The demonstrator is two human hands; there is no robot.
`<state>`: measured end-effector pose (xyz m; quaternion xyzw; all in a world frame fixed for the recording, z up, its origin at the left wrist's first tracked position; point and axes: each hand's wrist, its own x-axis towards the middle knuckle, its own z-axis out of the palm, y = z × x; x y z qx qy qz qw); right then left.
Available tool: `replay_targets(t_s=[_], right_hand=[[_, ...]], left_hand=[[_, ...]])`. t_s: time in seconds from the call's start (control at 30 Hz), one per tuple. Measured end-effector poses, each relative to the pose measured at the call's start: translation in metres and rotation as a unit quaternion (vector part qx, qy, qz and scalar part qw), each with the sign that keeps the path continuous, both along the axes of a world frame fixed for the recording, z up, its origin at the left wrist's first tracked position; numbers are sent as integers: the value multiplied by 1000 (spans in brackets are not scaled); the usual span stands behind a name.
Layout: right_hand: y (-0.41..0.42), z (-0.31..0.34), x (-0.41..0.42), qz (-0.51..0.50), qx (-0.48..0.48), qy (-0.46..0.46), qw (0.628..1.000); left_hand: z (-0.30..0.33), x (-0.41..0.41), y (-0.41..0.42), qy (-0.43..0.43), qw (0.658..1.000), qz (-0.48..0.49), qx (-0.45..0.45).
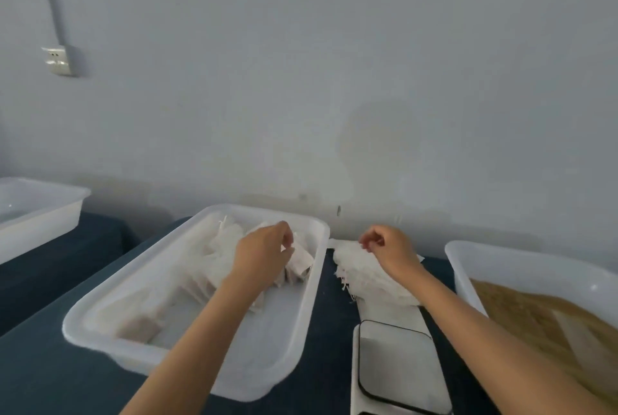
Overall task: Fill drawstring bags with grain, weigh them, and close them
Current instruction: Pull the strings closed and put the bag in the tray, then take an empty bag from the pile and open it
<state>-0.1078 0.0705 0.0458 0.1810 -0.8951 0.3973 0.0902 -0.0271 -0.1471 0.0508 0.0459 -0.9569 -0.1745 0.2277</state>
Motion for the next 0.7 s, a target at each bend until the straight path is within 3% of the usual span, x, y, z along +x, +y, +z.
replay_targets(t_s=[0.1,0.2,0.33,0.7], right_hand=[[39,-27,-17,-54,107,-38,992],[53,-48,-24,-50,135,-99,985],[54,-59,-27,-60,166,-94,980],[71,-50,-28,-74,146,-9,986]], left_hand=[[-10,-16,27,-40,999,-8,-2],[-23,-27,45,-122,992,-4,-12],[-32,-33,55,-220,974,21,-40],[-28,-40,80,-223,969,50,-98]])
